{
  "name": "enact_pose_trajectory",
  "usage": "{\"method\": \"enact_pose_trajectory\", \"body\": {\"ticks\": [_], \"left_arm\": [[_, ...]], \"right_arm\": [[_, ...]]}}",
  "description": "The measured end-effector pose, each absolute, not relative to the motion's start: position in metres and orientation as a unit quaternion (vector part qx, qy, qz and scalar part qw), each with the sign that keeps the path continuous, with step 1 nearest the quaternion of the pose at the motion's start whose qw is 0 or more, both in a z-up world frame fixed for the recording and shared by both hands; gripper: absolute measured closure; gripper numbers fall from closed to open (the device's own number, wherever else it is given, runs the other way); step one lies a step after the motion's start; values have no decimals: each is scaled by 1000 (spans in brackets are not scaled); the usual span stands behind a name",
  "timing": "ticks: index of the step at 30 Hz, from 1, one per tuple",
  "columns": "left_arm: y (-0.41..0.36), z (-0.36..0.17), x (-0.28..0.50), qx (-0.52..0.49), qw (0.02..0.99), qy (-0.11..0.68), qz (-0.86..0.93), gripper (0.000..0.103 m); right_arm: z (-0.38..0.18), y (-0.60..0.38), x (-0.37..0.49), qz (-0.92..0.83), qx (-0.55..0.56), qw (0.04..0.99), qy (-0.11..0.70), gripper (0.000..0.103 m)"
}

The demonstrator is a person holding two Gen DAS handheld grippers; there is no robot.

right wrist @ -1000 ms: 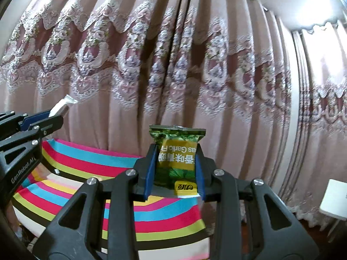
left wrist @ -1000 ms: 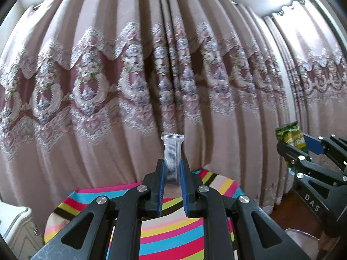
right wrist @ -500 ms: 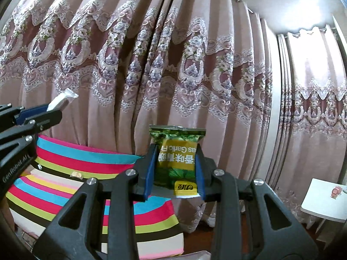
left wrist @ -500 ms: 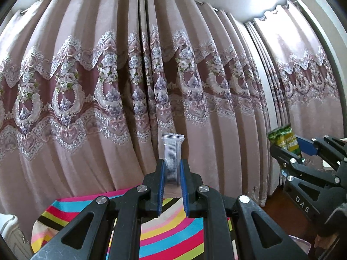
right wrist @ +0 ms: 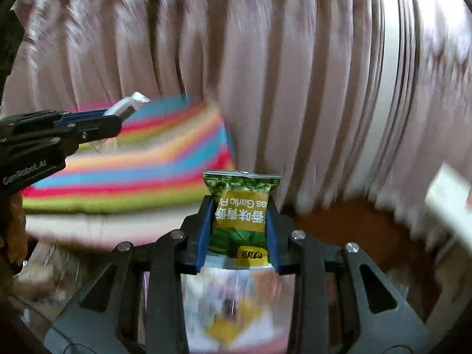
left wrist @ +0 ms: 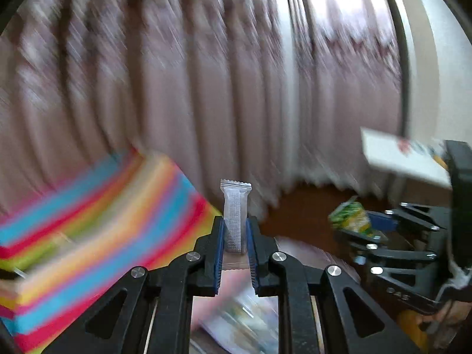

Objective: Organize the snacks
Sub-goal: 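Open both tools to drop the snacks into the white bin, then move both open tools back over the last snacks on the table, then grasp the white-and-blue packet with the left tool while the right tool grasps the clear cookie packet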

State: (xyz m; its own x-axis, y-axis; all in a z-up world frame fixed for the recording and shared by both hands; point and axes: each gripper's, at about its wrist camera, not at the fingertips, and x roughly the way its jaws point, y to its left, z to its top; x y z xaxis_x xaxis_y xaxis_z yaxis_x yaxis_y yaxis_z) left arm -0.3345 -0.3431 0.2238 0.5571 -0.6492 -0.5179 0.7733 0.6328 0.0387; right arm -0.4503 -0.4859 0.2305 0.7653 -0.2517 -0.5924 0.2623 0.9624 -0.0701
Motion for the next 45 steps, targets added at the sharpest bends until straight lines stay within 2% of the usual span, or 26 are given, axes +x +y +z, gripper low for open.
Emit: {"method": "enact_pose_trajectory", "body": {"ticks": [2,3,4,5,6,8,9,10,12,14,19,21,28,31,34,36,38,40,42,43,45], "left_arm": [[-372,171,-316,140,817,326,-455,86],[-381,149,-306,136,792,364,-472,84],[-386,132,-297,134,780,390,-470,84],[-387,115,-284,132,775,418,-455,83],[-383,105,-272,126,775,435,-441,82],[-364,97,-252,104,780,445,-427,77],[-346,96,-237,91,792,439,-414,61],[-330,97,-228,84,807,428,-399,39],[-287,99,-209,74,849,392,-348,16],[-234,102,-182,64,887,361,-281,16],[-113,98,-110,29,922,357,-145,16],[-54,88,-75,9,925,369,-91,16],[108,34,30,-73,895,439,46,16],[144,24,54,-138,885,442,54,16],[165,25,75,-157,886,431,71,16],[171,22,89,-171,881,434,72,16],[174,20,102,-181,878,437,73,15],[174,21,113,-182,879,433,78,15],[177,22,124,-189,878,431,89,15],[178,22,127,-189,877,432,98,15],[184,22,140,-186,877,426,119,15]], "right_arm": [[187,-502,-440,-142,26,913,381,61],[174,-507,-435,-150,29,904,399,56],[161,-511,-429,-165,33,895,413,45],[155,-512,-426,-171,38,893,415,41],[152,-512,-422,-168,43,895,412,41],[153,-506,-407,-159,44,898,407,32],[153,-498,-394,-154,32,900,406,30],[153,-489,-384,-147,21,902,406,27],[147,-460,-348,-113,-3,903,415,27],[137,-429,-310,-73,-14,903,423,27],[111,-337,-194,41,1,897,439,25],[97,-291,-137,85,-7,889,451,22],[54,-185,34,181,-89,876,437,22],[39,-151,120,224,-177,864,416,21],[32,-131,181,255,-234,844,410,21],[26,-118,209,291,-263,826,405,19],[24,-112,221,328,-272,814,394,10],[22,-110,224,355,-280,808,378,11],[21,-115,220,371,-263,808,374,31],[22,-122,216,381,-248,806,378,57],[22,-128,203,362,-251,818,370,63]]}}
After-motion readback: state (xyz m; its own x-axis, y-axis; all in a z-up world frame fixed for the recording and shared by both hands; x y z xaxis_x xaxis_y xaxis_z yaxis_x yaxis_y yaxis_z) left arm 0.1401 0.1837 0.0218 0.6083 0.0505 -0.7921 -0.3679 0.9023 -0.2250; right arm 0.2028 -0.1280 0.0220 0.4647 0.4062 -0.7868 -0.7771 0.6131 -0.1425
